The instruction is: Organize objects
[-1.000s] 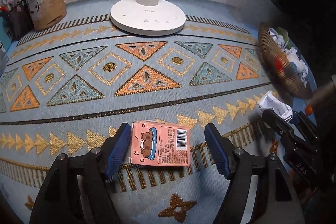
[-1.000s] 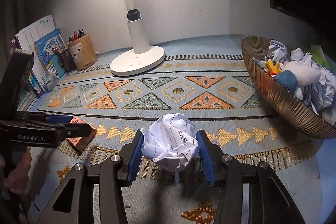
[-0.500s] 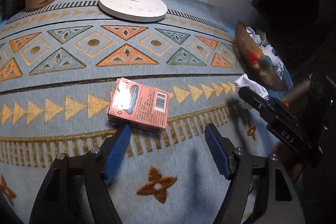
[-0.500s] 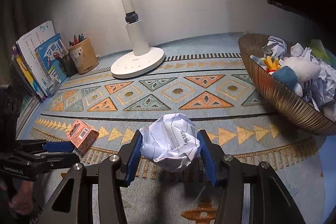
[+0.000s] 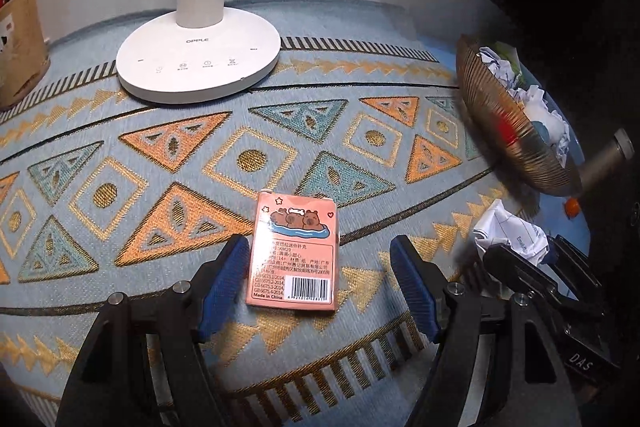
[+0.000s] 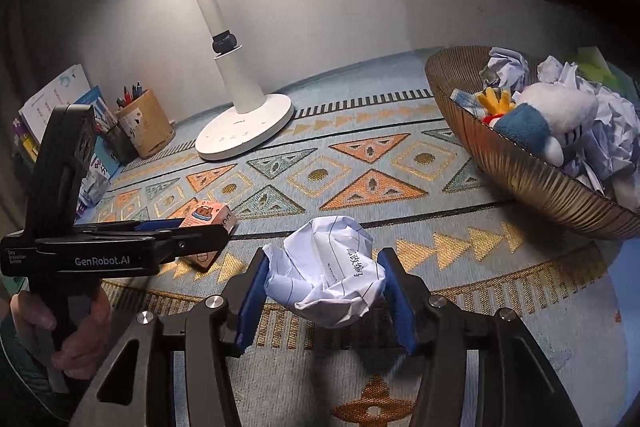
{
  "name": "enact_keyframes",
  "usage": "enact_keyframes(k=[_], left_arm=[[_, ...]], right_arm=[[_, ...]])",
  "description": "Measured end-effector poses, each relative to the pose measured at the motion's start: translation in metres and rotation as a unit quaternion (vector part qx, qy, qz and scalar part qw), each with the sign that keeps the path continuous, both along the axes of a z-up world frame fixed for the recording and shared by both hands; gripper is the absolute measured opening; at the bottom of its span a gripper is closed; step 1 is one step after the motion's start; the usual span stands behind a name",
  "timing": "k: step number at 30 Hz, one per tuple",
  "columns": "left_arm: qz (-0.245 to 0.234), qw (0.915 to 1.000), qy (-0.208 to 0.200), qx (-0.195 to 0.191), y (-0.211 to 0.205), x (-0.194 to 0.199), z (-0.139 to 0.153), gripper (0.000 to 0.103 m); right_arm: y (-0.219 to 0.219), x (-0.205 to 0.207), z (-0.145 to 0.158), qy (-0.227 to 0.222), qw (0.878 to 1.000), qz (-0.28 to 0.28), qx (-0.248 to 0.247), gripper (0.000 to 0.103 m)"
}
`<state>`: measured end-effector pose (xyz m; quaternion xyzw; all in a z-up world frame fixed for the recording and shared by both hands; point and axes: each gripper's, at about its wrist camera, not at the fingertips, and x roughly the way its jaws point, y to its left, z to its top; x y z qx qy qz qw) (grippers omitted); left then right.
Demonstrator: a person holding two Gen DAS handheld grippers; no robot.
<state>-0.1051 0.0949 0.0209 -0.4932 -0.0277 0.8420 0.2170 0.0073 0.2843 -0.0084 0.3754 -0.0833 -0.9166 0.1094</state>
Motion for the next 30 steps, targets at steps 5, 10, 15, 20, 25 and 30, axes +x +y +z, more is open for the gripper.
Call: enact_keyframes(k=[5, 10, 15, 20, 25, 30], left_arm=[[0.003, 0.9981, 0.040, -0.047, 0.013, 0.012, -0.002, 0.063], [0.020, 0.9976, 0.050, -0.043, -0.001, 0.025, 0.003, 0.038], [0.047, 0.9965, 0.067, -0.018, -0.027, 0.065, 0.018, 0.038], [0.084, 0.9932, 0.079, -0.018, -0.060, 0.104, 0.016, 0.038], [0.120, 0.9899, 0.076, 0.001, -0.081, 0.107, 0.002, 0.038], [0.120, 0.9898, 0.076, 0.013, -0.084, 0.107, 0.000, 0.038]], right_arm=[[0.001, 0.000, 0.000, 0.002, 1.000, 0.001, -0.004, 0.053], [-0.005, 0.004, 0.003, 0.014, 1.000, 0.014, 0.006, 0.052], [-0.016, 0.014, 0.007, 0.013, 0.999, 0.042, 0.019, 0.052], [-0.020, 0.029, 0.001, -0.009, 0.998, 0.059, 0.013, 0.053], [-0.025, 0.029, -0.005, -0.024, 0.997, 0.066, 0.026, 0.064], [-0.016, 0.035, -0.008, -0.043, 0.997, 0.068, 0.022, 0.074]])
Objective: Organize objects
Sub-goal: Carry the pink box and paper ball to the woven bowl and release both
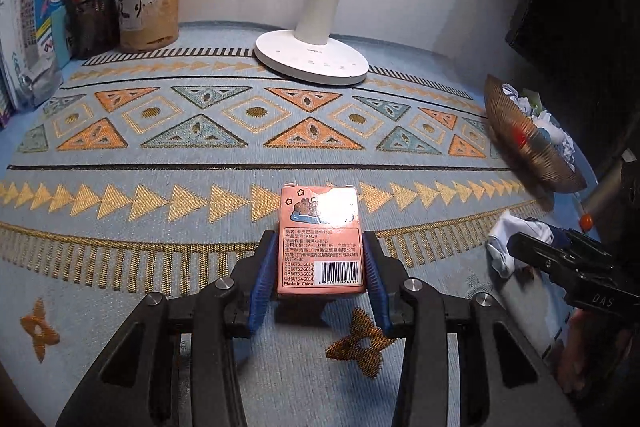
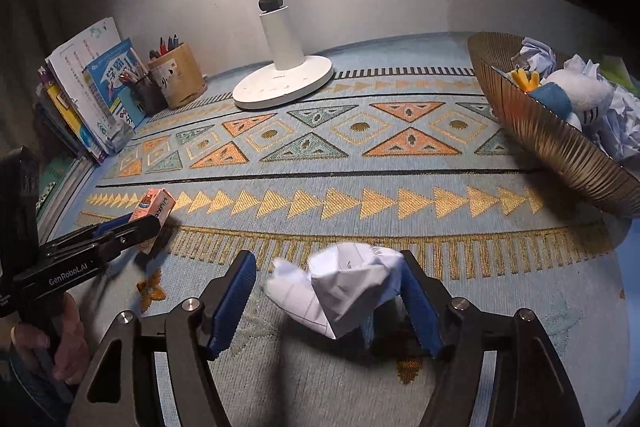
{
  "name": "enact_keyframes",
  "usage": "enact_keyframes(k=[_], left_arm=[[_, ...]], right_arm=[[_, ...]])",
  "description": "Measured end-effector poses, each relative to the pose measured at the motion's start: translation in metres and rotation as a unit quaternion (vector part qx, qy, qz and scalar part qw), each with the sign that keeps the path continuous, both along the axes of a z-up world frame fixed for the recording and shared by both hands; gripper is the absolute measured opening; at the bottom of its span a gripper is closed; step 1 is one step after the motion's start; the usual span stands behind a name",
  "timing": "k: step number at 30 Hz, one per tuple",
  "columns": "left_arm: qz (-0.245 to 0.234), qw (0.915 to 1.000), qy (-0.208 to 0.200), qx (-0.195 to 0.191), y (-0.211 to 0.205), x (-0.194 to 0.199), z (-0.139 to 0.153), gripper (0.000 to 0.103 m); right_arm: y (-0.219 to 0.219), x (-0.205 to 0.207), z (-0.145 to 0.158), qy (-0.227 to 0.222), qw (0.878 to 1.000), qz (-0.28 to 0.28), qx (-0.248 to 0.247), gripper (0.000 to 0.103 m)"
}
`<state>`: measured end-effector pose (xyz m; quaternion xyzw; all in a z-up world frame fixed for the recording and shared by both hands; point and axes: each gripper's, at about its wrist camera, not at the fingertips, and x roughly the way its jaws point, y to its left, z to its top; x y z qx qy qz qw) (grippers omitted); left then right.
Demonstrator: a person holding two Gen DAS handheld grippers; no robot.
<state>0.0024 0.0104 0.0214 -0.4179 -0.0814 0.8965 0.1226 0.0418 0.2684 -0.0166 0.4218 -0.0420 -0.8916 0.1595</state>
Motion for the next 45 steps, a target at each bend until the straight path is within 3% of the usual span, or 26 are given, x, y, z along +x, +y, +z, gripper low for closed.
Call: enact_keyframes(k=[2, 8, 15, 17, 19, 22, 25, 29, 32, 35, 39, 45], left_arm=[[-0.005, 1.0000, 0.003, -0.004, 0.003, 0.002, 0.000, 0.038], [-0.021, 0.9996, 0.007, -0.020, 0.012, 0.004, 0.001, 0.038], [-0.018, 0.9998, 0.005, -0.013, 0.009, 0.005, 0.000, 0.038], [-0.019, 0.9997, 0.003, -0.013, 0.010, 0.005, 0.000, 0.038], [-0.019, 0.9997, 0.002, -0.016, 0.011, 0.005, -0.001, 0.038], [-0.024, 0.9992, 0.006, -0.030, 0.017, 0.005, 0.002, 0.038], [-0.038, 0.9991, 0.013, -0.014, 0.026, 0.006, 0.014, 0.038], [-0.075, 0.9959, 0.050, -0.001, 0.062, -0.008, 0.062, 0.038], [-0.122, 0.9890, 0.083, 0.005, 0.110, -0.028, 0.103, 0.038], [-0.168, 0.9809, 0.095, 0.026, 0.164, -0.059, 0.130, 0.038], [-0.194, 0.9762, 0.087, 0.045, 0.226, -0.105, 0.131, 0.038], [-0.213, 0.9726, 0.074, 0.056, 0.276, -0.138, 0.109, 0.038]], right_arm=[[0.007, 0.003, -0.004, -0.020, 1.000, -0.006, -0.009, 0.084], [0.014, 0.010, -0.003, -0.028, 0.999, -0.011, -0.032, 0.085], [-0.017, 0.002, -0.005, -0.016, 0.999, -0.032, 0.037, 0.085], [-0.019, 0.001, -0.007, -0.017, 0.998, -0.038, 0.046, 0.080], [-0.019, 0.000, -0.010, -0.022, 0.997, -0.043, 0.054, 0.064], [-0.017, 0.004, -0.005, -0.008, 0.998, -0.045, 0.054, 0.048], [-0.010, 0.015, 0.014, 0.018, 0.998, -0.042, 0.043, 0.048], [0.036, 0.021, 0.078, 0.088, 0.992, -0.085, 0.026, 0.048], [0.090, 0.020, 0.131, 0.147, 0.977, -0.150, 0.019, 0.048], [0.142, 0.008, 0.165, 0.176, 0.961, -0.214, 0.010, 0.048], [0.200, -0.023, 0.175, 0.171, 0.947, -0.272, -0.017, 0.048], [0.234, -0.070, 0.155, 0.138, 0.947, -0.289, -0.030, 0.049]])
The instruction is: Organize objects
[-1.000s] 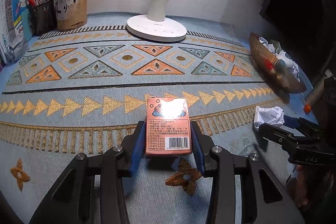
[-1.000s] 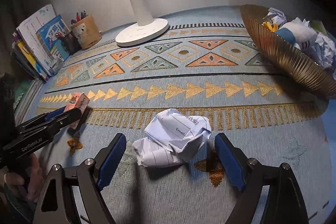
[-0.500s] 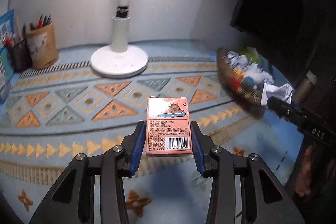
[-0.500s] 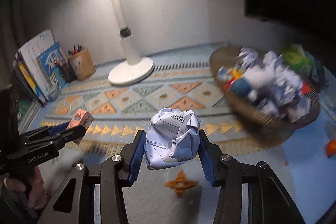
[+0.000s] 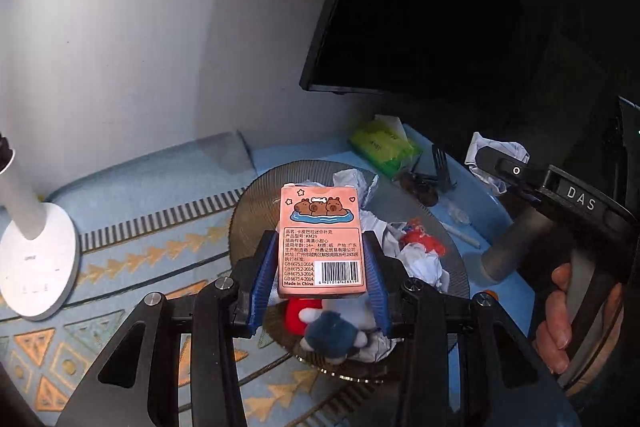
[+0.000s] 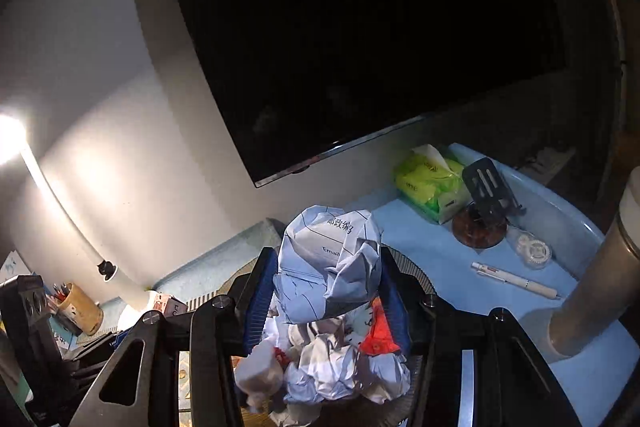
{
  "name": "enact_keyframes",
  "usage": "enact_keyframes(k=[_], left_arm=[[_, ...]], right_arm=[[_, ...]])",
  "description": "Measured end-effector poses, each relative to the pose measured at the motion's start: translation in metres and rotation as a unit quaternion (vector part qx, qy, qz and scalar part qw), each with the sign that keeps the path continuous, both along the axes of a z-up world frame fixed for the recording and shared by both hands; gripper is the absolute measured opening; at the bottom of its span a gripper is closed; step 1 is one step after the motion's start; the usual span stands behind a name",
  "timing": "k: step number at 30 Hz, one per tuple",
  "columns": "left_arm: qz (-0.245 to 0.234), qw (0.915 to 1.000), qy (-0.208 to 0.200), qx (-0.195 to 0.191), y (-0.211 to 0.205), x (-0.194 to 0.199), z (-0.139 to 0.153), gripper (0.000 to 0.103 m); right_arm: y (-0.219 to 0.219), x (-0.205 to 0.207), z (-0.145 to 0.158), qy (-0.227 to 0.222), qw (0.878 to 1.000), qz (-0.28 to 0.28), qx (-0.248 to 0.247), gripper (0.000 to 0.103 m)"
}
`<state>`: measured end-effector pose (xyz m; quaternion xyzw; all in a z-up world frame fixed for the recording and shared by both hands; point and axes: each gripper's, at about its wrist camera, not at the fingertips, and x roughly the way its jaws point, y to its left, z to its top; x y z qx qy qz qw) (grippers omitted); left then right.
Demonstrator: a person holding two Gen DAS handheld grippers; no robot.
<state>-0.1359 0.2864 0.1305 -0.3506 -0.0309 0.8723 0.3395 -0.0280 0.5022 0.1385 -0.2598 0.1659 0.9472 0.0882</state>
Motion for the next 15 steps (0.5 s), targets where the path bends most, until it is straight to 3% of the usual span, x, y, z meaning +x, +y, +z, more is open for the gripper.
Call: enact_keyframes(k=[3, 5, 6, 7, 15], left_arm=[[-0.006, 1.0000, -0.001, -0.003, 0.013, -0.007, -0.006, 0.040], [-0.006, 1.0000, 0.000, 0.004, 0.015, -0.010, -0.007, 0.057], [-0.001, 1.0000, 0.002, 0.008, 0.015, -0.009, -0.005, 0.071], [0.004, 0.9999, 0.008, 0.013, 0.012, -0.008, -0.003, 0.075], [0.027, 0.9993, 0.017, 0.021, -0.048, 0.024, 0.016, 0.075]], right_arm=[[0.004, -0.016, -0.009, -0.014, 1.000, 0.004, -0.003, 0.054], [0.007, -0.024, -0.015, -0.026, 1.000, 0.007, -0.007, 0.062], [0.008, -0.024, -0.017, -0.028, 1.000, 0.005, -0.008, 0.062], [0.008, -0.024, -0.018, -0.028, 1.000, 0.004, -0.009, 0.062], [-0.001, 0.008, -0.013, -0.019, 0.999, 0.023, -0.028, 0.062]])
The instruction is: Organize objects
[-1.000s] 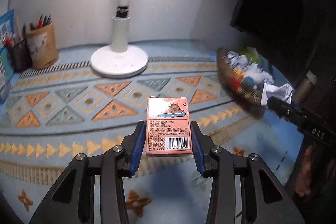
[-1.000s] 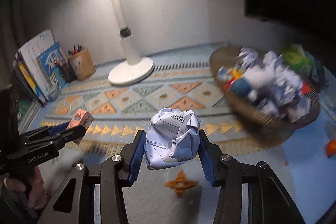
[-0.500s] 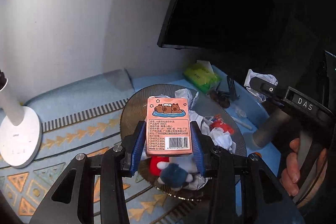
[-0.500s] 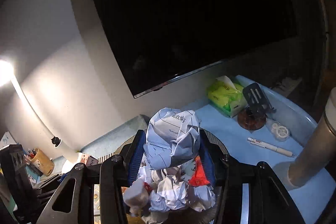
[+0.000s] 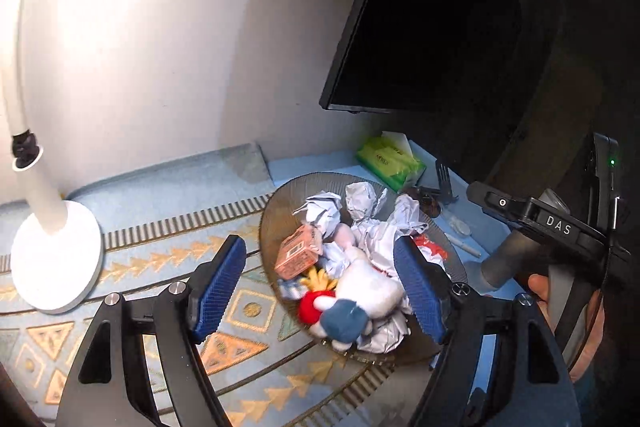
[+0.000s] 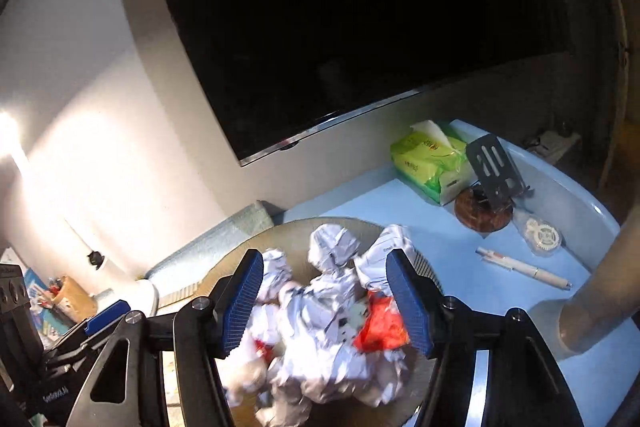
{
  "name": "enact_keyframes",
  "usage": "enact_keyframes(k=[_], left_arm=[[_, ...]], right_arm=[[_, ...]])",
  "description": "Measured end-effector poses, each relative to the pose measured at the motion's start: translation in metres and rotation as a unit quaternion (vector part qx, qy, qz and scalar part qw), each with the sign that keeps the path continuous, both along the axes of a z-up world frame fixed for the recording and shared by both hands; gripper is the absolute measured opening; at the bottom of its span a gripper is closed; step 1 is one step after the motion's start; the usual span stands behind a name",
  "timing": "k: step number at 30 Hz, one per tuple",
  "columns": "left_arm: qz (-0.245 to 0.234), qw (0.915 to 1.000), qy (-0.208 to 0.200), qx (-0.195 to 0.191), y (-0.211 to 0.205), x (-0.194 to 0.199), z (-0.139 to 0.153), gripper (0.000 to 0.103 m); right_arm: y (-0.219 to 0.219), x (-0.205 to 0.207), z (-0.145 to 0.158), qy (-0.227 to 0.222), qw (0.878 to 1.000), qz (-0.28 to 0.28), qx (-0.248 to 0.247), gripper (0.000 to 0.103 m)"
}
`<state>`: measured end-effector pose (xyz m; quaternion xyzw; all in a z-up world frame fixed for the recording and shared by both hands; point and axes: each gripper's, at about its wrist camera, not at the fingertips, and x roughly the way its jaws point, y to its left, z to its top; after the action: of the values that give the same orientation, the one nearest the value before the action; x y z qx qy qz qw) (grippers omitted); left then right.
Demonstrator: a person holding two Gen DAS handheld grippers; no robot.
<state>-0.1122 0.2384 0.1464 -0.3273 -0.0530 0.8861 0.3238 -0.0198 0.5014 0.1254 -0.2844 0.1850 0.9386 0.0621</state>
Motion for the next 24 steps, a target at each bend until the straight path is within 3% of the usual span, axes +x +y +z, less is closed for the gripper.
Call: enact_keyframes(k=[8, 10, 15, 19, 24], left_arm=[[0.066, 0.9974, 0.024, -0.016, -0.117, 0.072, 0.028, 0.077], [0.088, 0.9954, 0.029, -0.023, -0.149, 0.093, 0.037, 0.096], [0.173, 0.9825, 0.044, -0.053, -0.228, 0.142, 0.050, 0.102], [0.225, 0.9712, 0.025, -0.074, -0.267, 0.160, 0.018, 0.102], [0.261, 0.9621, 0.016, -0.079, -0.284, 0.167, -0.049, 0.102]], right_arm=[[-0.087, 0.053, 0.011, 0.000, 0.994, 0.106, -0.016, 0.062], [-0.113, 0.062, 0.012, -0.002, 0.990, 0.139, -0.025, 0.062], [-0.185, 0.075, -0.004, -0.009, 0.978, 0.207, -0.031, 0.067], [-0.234, 0.072, -0.045, -0.040, 0.972, 0.230, -0.008, 0.068], [-0.273, 0.062, -0.100, -0.063, 0.965, 0.249, 0.049, 0.068]])
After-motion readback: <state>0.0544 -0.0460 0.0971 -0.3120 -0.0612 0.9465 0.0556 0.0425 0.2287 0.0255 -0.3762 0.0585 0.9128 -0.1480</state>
